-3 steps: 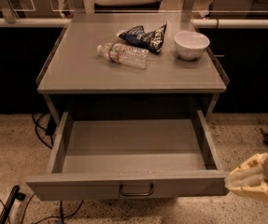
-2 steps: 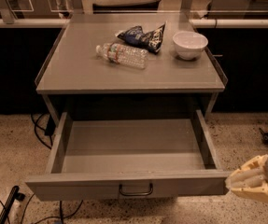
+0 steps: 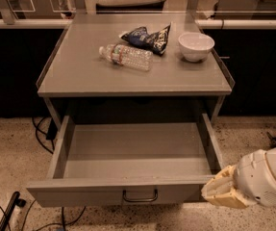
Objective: Close top drawer
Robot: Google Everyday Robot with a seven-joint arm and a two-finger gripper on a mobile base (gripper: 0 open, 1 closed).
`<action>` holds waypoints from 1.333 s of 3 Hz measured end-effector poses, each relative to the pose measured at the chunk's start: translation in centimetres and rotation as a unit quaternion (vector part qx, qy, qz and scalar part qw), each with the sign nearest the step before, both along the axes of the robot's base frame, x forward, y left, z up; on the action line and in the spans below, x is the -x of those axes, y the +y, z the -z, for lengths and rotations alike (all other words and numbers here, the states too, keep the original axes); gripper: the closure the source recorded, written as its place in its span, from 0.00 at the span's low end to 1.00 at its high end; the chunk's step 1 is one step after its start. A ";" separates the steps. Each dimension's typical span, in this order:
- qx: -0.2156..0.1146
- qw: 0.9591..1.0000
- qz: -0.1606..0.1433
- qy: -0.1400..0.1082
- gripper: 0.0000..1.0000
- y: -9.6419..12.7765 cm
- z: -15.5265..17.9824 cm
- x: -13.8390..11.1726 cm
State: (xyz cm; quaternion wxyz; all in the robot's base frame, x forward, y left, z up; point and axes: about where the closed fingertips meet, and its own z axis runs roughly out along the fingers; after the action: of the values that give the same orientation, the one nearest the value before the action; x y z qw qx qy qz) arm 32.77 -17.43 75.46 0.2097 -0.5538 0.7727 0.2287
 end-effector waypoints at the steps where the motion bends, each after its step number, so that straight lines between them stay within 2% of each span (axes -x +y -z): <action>1: -0.016 1.000 0.012 0.009 1.00 1.8 3.4 0.7; 2: -0.027 0.999 0.029 0.016 1.00 1.8 5.1 -0.2; 4: -0.023 0.998 0.058 0.011 1.00 0.9 7.9 -4.7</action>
Offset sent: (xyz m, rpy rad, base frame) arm 0.0127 0.0169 -0.0712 0.0831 0.0537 -0.0998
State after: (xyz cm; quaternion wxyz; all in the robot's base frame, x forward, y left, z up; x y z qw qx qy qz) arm 37.48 -16.50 67.56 0.2269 -0.5006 0.8003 0.2398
